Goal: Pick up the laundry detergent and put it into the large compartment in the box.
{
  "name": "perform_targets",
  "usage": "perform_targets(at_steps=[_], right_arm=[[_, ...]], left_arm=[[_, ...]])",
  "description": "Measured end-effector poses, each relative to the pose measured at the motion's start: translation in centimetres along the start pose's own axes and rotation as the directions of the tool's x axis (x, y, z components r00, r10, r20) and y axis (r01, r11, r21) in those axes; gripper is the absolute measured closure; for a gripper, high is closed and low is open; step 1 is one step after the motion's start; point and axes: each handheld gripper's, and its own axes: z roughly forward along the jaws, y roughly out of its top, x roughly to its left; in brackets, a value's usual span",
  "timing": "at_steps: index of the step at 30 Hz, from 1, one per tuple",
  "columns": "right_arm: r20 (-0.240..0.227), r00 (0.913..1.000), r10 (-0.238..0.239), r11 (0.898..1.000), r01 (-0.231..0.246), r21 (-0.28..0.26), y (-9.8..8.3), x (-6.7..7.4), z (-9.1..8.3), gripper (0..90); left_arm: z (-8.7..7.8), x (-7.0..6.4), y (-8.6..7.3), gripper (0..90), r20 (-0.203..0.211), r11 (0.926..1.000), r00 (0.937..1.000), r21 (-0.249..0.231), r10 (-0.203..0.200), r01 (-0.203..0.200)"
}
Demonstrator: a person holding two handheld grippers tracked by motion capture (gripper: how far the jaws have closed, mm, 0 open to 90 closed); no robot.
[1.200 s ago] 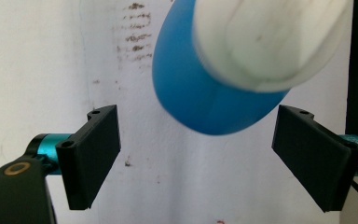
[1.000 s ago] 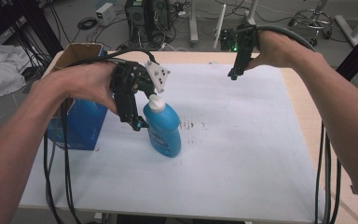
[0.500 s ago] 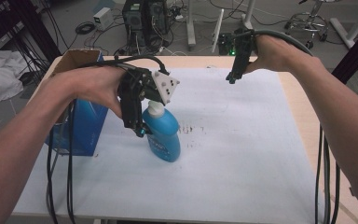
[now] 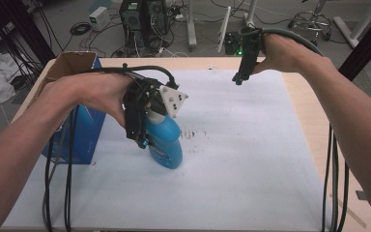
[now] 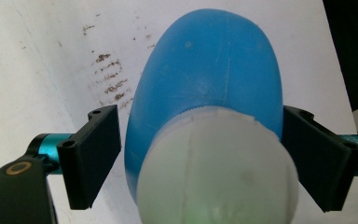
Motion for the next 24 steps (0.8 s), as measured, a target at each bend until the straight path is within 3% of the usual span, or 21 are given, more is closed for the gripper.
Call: perform_targets(at_steps=[14,24], right_arm=[[0.001,1.0000,0.001,1.000,-0.001,0.002,-0.06,0.01,0.00,11.6],[0.005,1.0000,-0.003,1.000,0.003,0.002,-0.19,-0.02,-0.13,11.6]], left_arm=[[0.36,0.21,0.24,17.7,0.008,0.9989,0.9988,-0.001,0.047,-0.047],[0.44,0.11,0.41,21.6,0.015,0.9982,0.9981,0.005,0.059,-0.059]])
